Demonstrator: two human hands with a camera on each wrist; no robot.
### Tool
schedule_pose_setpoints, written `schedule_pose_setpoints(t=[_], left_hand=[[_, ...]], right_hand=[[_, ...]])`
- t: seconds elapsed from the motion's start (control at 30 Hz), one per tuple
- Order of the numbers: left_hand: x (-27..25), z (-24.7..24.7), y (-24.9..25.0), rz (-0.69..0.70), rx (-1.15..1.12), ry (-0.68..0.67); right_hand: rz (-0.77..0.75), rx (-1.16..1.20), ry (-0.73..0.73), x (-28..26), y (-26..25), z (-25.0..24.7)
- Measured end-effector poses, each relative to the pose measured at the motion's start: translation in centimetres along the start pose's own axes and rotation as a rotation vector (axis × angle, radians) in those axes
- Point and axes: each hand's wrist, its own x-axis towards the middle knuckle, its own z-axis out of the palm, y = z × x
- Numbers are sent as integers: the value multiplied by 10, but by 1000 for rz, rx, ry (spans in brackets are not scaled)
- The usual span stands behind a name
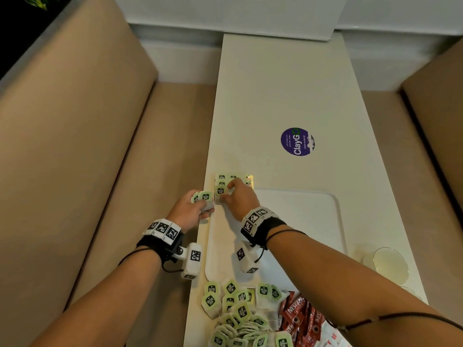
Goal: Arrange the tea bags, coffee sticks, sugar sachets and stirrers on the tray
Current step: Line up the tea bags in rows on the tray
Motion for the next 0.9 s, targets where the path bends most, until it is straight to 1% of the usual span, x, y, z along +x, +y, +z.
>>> schedule_pose_setpoints(t=[0.07,0.1,0.23,0.27,0.33,0.43,0.5,0.63,0.7,0.83,0.9], left_hand=[[0,2,1,3,0,-1],[-1,3,2,10,0,-4],[-2,10,4,57,19,-19],[-3,12,5,58,21,-21],[-6,18,8,55,21,-31],[-10,25,10,53,8,-40],[-8,27,8,53,30,-43],[-4,29,5,52,59,-78],[-4,30,4,42,60,-77],[-3,29,2,41,43,-52],[-2,28,1,31,30,-54]], right_hand=[[-48,-7,31,-3,0,-2],[-82,6,22,-6,-1,-4],[-254,17,-127,-19,-1,-7],[-285,16,-140,-20,1,-6],[-303,29,-115,-20,6,-6],[-270,93,-39,-21,11,-8],[-252,145,-23,-23,15,-7],[-191,140,-105,-28,21,-8],[-158,149,-112,-29,25,-12],[-75,98,16,-17,38,-18],[-15,52,12,-11,41,-21]])
